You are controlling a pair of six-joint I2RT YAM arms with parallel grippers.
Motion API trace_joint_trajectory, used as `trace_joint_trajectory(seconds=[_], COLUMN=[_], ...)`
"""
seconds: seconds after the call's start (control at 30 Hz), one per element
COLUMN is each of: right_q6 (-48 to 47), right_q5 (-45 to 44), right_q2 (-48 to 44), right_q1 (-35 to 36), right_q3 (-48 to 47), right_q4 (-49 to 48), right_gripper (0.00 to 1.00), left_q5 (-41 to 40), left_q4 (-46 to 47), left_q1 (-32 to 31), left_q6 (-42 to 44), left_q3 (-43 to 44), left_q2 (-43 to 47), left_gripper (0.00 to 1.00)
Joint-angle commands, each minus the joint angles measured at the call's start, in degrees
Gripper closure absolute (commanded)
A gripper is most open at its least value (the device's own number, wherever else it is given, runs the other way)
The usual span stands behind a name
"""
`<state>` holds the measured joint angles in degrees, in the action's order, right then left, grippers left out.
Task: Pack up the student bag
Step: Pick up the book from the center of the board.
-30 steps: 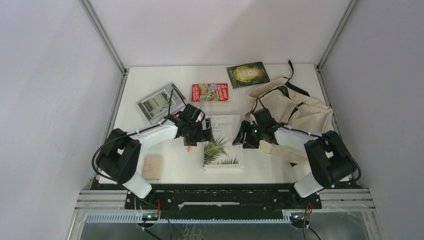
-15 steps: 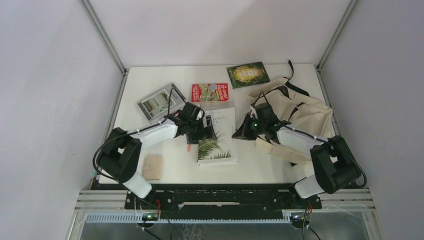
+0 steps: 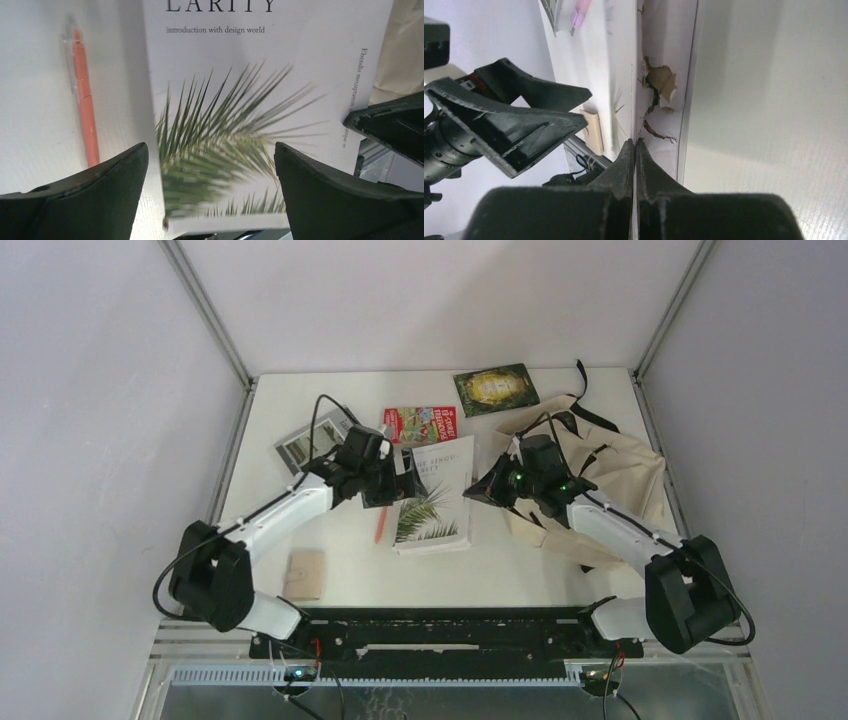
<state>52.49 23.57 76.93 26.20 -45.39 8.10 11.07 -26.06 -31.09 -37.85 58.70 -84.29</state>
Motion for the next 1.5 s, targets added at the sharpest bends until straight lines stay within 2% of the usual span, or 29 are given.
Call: trace_joint_trajectory(seconds=[0.0, 0.23, 0.5, 0.67, 0.9, 1.1, 1.27, 1.47], right_q6=[2.88, 7.06, 13.86, 20.35, 25.44, 27.51, 27.81, 28.60], right_q5=[-2.87, -2.23, -6.03, -4.20, -2.65, -0.64, -0.40, 0.74], right_q2=[-2.26, 0.77, 4.44, 10.28, 14.72, 15.92, 15.51, 16.02], right_q1=[-0.93, -2.19, -4.04, -4.48, -3.88, -3.48, -3.08, -2.43], right_q3=[-2.60, -2.60, -2.60, -3.19, -4.54, -4.54, -4.54, -4.54], right_q4=[-2.59, -6.71, -13.25, -22.04, -27.07, -28.23, -27.97, -29.40], right_gripper=[1.00, 1.00, 1.00, 1.00, 1.00, 1.00, 1.00, 1.00], left_q5=[-1.31, -3.86, -0.78, 3.29, 5.99, 7.09, 4.99, 2.39], left_q4=[-1.84, -5.59, -4.69, -0.37, 10.17, 20.64, 28.48, 30.57], left_q1=[1.94, 3.93, 3.93, 3.93, 4.11, 4.46, 4.46, 4.91], left_q6=[1.90, -0.06, -11.69, -13.79, -23.73, -28.89, -32.40, -34.58], left_q3=[4.10, 2.65, -6.98, -11.01, -18.01, -22.90, -26.45, -26.71], left_q2=[5.76, 11.78, 20.98, 22.70, 22.64, 19.93, 20.48, 18.91], left_gripper=[0.00, 0.00, 0.00, 0.00, 0.00, 0.00, 0.00, 0.00])
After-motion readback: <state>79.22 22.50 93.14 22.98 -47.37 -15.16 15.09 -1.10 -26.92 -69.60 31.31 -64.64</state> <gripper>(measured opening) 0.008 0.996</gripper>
